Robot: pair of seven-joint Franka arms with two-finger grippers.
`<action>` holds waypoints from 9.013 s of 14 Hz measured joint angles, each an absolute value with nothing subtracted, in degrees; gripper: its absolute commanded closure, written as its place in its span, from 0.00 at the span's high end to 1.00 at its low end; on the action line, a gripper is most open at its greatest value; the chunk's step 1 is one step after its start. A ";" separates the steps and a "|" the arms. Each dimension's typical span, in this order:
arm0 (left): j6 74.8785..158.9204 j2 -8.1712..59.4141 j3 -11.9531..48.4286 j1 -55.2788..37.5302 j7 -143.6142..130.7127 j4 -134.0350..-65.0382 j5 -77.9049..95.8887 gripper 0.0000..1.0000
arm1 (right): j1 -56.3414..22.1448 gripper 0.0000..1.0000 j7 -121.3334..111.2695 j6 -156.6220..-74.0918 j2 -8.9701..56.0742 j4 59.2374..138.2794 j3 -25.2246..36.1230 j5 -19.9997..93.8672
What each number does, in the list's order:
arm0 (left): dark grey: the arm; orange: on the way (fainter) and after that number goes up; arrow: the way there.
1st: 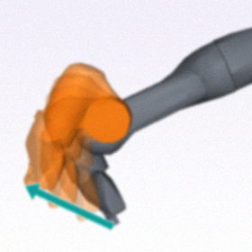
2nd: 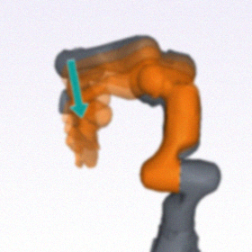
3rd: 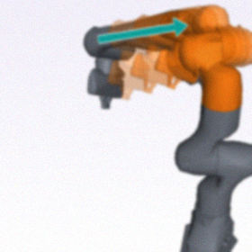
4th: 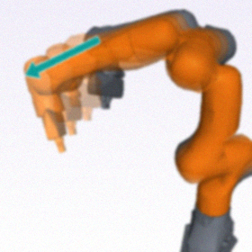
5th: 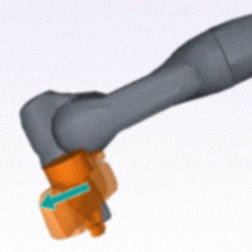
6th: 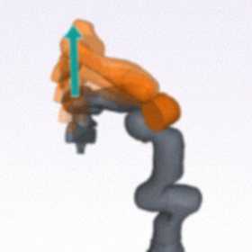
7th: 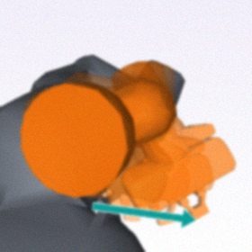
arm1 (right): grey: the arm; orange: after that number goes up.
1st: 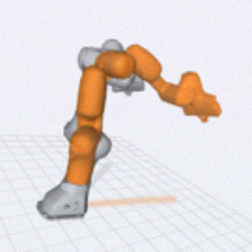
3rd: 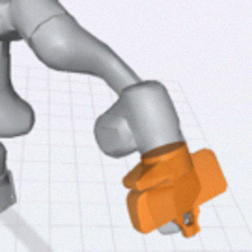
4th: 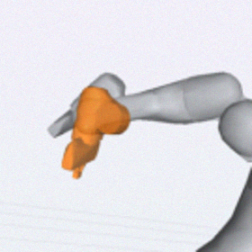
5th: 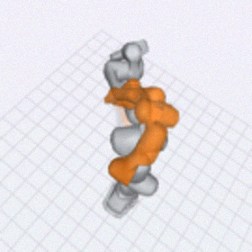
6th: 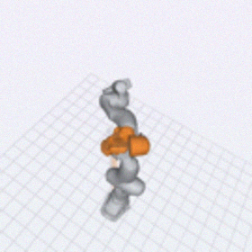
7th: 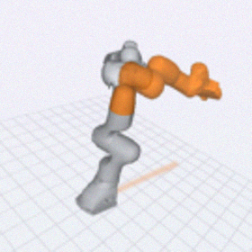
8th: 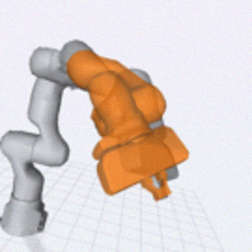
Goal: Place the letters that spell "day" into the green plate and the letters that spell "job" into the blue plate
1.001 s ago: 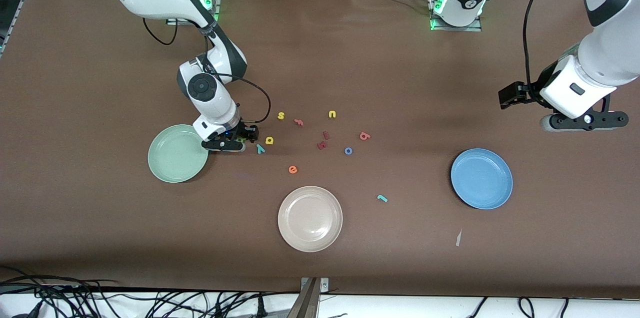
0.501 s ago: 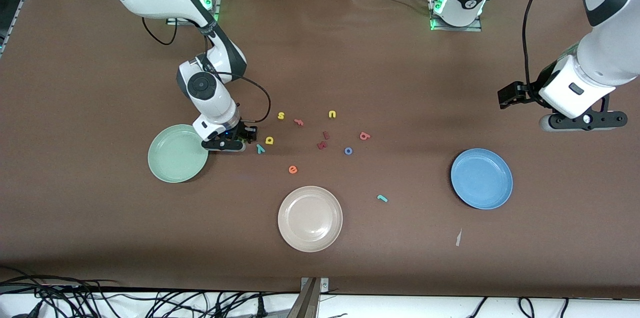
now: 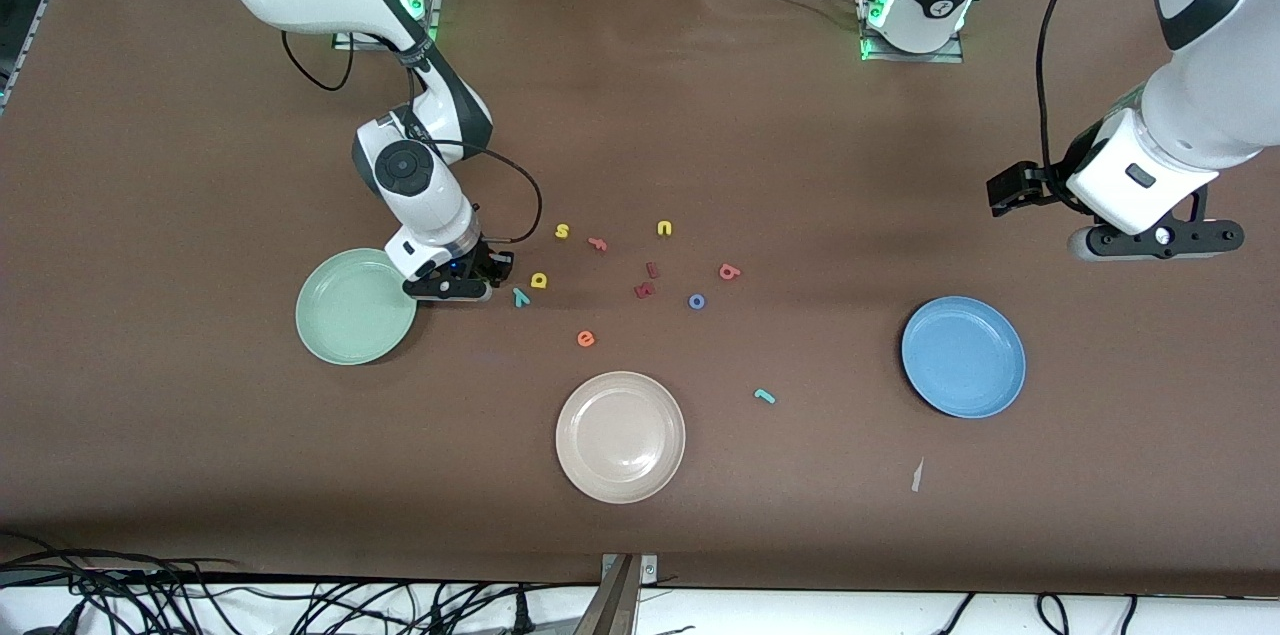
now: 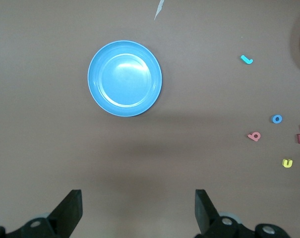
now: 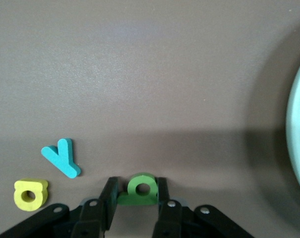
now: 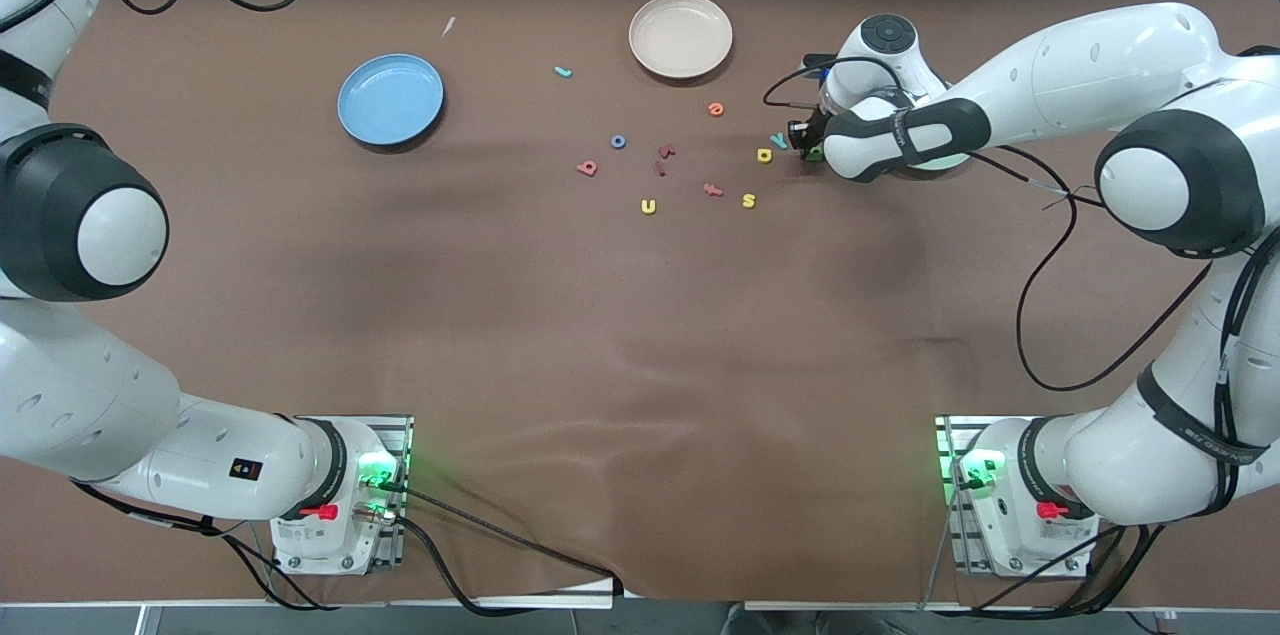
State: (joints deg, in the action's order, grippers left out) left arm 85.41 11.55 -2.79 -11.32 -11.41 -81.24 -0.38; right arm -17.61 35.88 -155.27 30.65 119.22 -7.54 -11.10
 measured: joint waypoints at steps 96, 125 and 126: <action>93.02 17.29 -4.21 4.21 -3.77 -80.72 4.46 1.00 | -21.81 0.18 36.71 -150.13 37.73 106.27 -8.03 -14.61; 131.23 29.42 -2.95 -24.67 -52.24 -101.47 2.28 1.00 | -4.52 0.75 20.44 -140.87 23.16 116.93 -12.48 -11.35; 134.31 29.42 -2.93 -26.63 -56.36 -103.44 2.28 1.00 | -5.23 0.75 23.63 -141.02 23.48 116.70 -13.58 -11.35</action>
State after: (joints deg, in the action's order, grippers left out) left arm 134.31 29.42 -2.93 -26.63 -56.36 -103.44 2.28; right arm -5.23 23.63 -141.02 23.48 116.70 -13.58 -11.35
